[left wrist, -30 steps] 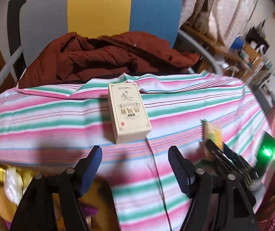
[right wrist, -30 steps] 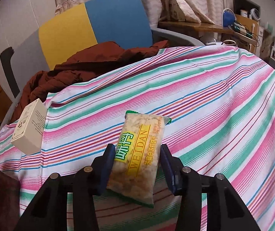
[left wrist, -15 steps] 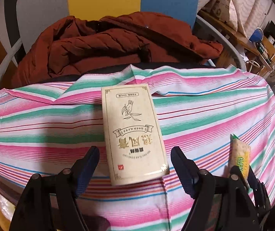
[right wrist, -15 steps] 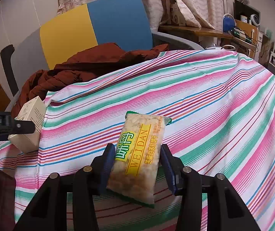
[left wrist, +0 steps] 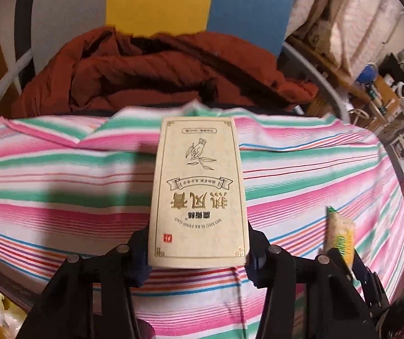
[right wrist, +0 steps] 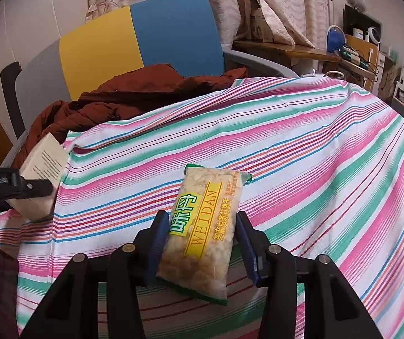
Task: Organize objects
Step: 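Grasp the cream paper box with the left tool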
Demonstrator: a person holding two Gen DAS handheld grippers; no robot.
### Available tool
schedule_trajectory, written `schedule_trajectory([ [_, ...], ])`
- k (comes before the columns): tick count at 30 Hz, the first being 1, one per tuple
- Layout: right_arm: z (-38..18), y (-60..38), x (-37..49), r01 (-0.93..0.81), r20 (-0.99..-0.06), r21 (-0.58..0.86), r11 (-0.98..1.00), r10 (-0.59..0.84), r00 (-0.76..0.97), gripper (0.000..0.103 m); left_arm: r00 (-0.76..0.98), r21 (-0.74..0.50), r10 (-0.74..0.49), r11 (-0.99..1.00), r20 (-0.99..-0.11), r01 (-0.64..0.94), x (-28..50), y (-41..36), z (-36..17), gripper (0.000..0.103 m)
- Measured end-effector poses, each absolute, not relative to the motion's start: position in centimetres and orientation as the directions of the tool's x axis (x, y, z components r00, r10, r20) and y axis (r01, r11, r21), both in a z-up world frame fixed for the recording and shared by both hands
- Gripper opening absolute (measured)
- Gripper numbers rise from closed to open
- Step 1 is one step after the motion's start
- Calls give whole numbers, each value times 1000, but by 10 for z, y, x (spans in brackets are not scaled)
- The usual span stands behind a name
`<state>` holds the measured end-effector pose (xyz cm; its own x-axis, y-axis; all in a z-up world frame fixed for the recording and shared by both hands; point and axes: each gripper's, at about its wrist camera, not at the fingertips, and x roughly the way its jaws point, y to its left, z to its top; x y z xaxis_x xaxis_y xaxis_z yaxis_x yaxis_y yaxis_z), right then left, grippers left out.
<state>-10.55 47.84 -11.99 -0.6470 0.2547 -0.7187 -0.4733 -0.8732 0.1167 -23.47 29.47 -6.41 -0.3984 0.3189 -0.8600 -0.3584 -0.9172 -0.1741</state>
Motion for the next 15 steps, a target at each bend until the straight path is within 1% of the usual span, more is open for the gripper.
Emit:
schedule_trajectory([
  [3, -120, 477, -106, -475, -716, 104, -874, 265, -646, 48, -441, -177, 354, -902, -825, -393, -221, 292, -50, 51],
  [5, -119, 475, -106, -477, -713, 91, -874, 277, -644, 48, -459, -206, 394, -890, -796, -407, -211, 287, -41, 51],
  [8, -118, 473, -106, -476, -711, 75, -876, 287, -642, 47, -454, -217, 409, -883, -791, -416, -201, 282, -39, 51],
  [13, -114, 471, -103, -476, -692, 70, -877, 301, -656, 45, -426, -296, 453, -874, -783, -385, -184, 260, -41, 51],
  [15, -112, 468, -103, -472, -685, 61, -880, 307, -661, 44, -435, -303, 465, -869, -771, -391, -172, 252, -38, 51],
])
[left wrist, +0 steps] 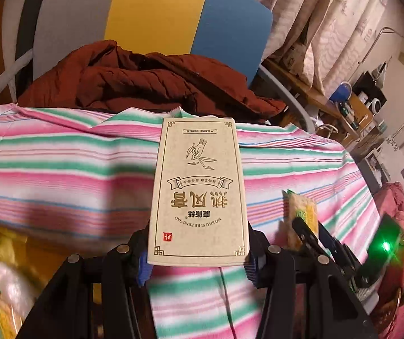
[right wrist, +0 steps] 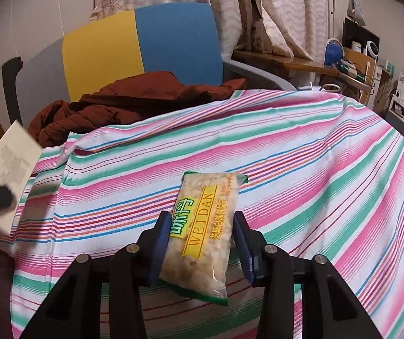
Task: Organize objects
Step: 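Grasp the cream paper box with the left tool, then carry the box and cracker packet over the gold tray while the right tool releases the packet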
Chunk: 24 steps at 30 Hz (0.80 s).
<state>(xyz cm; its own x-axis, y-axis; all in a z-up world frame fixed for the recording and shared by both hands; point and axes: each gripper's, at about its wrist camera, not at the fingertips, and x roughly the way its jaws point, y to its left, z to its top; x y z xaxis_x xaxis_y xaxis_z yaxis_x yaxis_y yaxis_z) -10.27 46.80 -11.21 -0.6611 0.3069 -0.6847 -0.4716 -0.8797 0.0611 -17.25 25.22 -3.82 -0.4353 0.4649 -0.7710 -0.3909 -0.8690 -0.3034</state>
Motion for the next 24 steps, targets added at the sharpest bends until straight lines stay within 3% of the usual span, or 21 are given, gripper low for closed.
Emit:
schedule_trajectory([
  [12, -97, 452, -87, -433, -620, 53, -900, 311, -721, 44, -539, -322, 525, -844, -659, -430, -87, 182, -16, 51],
  [24, -81, 416, -57, -360, -598, 20, -933, 277, -752, 44, -600, -329, 450, -893, -662, -307, -49, 84, -27, 51],
])
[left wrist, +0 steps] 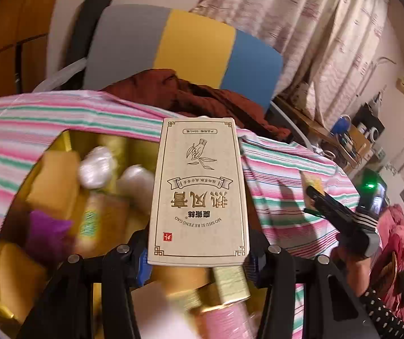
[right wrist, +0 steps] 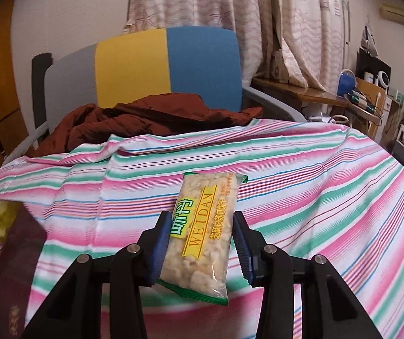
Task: Organize objects
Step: 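Carry the box and cracker packet over the gold tray while the right tool releases the packet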
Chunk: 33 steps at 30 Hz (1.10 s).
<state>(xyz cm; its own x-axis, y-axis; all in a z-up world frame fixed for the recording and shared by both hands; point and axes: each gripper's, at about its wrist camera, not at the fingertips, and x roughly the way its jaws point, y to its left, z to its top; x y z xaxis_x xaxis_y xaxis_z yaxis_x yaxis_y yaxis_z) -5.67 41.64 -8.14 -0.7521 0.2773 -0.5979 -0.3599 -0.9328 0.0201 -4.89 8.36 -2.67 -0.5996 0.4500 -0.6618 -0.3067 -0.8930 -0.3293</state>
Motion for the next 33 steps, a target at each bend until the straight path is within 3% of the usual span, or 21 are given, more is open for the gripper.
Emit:
schedule_trajectory([
  [17, -46, 325, -12, -172, -596, 257, -951, -16, -803, 44, -606, -335, 417, -908, -677, -251, -28, 25, -35, 51],
  [33, -40, 230, -60, 63, -684, 200, -978, -185, -706, 44, -596, -375, 441, -895, -671, -240, -17, -13, -37, 51],
])
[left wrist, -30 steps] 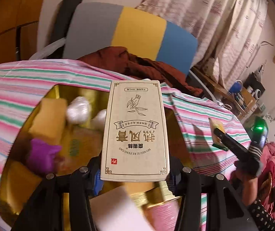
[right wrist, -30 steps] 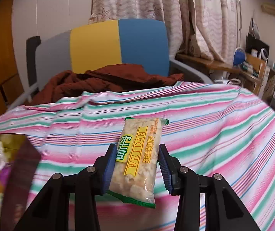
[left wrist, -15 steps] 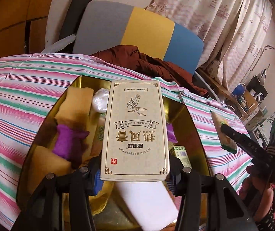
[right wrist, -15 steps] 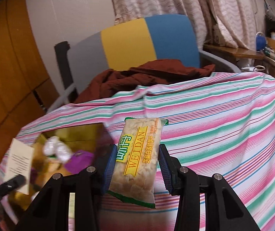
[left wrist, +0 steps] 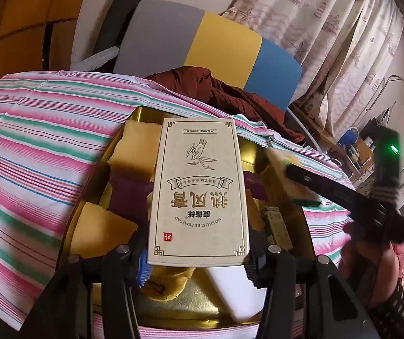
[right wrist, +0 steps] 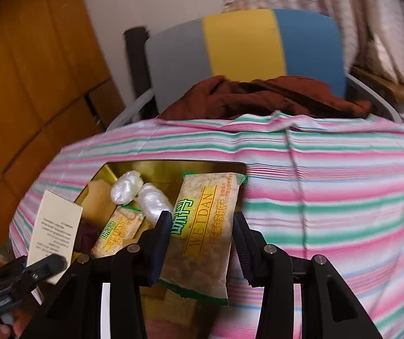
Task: Organize objects
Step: 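Carry the box and cracker packet over the gold tray while the right tool releases the packet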
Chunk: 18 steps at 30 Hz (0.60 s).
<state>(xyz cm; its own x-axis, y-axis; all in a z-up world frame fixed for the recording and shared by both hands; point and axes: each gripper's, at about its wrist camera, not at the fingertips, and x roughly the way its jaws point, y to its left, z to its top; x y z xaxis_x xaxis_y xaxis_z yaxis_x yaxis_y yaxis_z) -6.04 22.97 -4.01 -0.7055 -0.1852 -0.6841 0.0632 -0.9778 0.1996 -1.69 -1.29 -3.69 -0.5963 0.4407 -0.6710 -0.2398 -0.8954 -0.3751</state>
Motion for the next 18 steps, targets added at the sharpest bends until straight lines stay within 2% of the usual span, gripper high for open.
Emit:
schedule_trajectory([
  [8, -50, 207, -102, 104, -720, 170, -980, -196, -666, 44, -588, -384, 456, -888, -668, -253, -20, -15, -38, 51],
  [11, -51, 208, -111, 81, -720, 186, -979, -192, -667, 52, -581, -394, 465, -884, -668, -254, -21, -16, -38, 51],
  [13, -47, 213, -107, 47, -702, 218, -975, -190, -686, 65, -582, -391, 463, -885, -669, -255, -23, -15, -37, 51],
  [18, -31, 222, -80, -2, -645, 287, -958, -192, -739, 73, -562, -389, 471, -881, -680, -268, -31, -8, -39, 51],
])
